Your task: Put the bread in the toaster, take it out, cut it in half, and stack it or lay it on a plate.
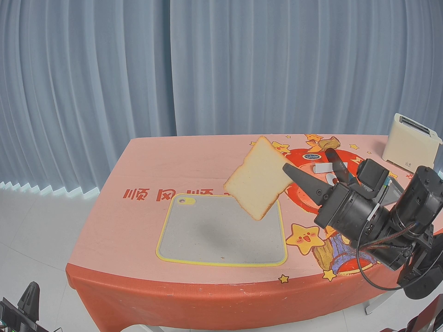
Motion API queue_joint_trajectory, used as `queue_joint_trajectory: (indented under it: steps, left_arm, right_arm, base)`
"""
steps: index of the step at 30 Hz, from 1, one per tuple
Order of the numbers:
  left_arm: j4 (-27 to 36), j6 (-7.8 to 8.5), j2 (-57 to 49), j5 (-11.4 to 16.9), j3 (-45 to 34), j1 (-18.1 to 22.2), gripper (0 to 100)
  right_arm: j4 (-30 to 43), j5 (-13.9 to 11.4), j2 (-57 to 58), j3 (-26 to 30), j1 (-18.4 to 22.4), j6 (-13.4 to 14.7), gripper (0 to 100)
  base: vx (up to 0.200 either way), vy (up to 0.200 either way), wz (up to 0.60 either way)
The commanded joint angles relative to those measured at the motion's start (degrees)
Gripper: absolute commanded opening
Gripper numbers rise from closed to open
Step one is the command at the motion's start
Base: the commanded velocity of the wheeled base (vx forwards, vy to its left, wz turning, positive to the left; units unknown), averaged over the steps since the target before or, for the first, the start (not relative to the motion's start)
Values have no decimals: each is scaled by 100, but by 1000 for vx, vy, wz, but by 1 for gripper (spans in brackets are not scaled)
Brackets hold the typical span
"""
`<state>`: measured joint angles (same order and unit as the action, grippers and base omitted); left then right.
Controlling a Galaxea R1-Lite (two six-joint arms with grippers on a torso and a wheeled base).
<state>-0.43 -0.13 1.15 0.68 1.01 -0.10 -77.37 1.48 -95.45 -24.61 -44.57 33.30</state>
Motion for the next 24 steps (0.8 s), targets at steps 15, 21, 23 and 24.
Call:
queue_joint_trajectory:
  steps: [15, 21, 23, 24]
  left_arm:
    - [-1, 13, 0, 11, -101, 1, 0]
    - [-1, 5, 0, 2, -101, 1, 0]
    - [-1, 13, 0, 2, -101, 1, 0]
    - [-1, 13, 0, 2, -101, 1, 0]
  right_arm:
    - [952, 160, -8, -1054, 10, 159, 0]
    - [1233, 169, -123, -1283, 18, 159, 0]
    - [1444, 169, -158, -1415, 18, 159, 0]
    - [1576, 169, -167, -1511, 18, 176, 0]
  base:
    - [0, 0, 0]
    - [0, 0, 0]
    - [0, 0, 0]
    - [0, 0, 0]
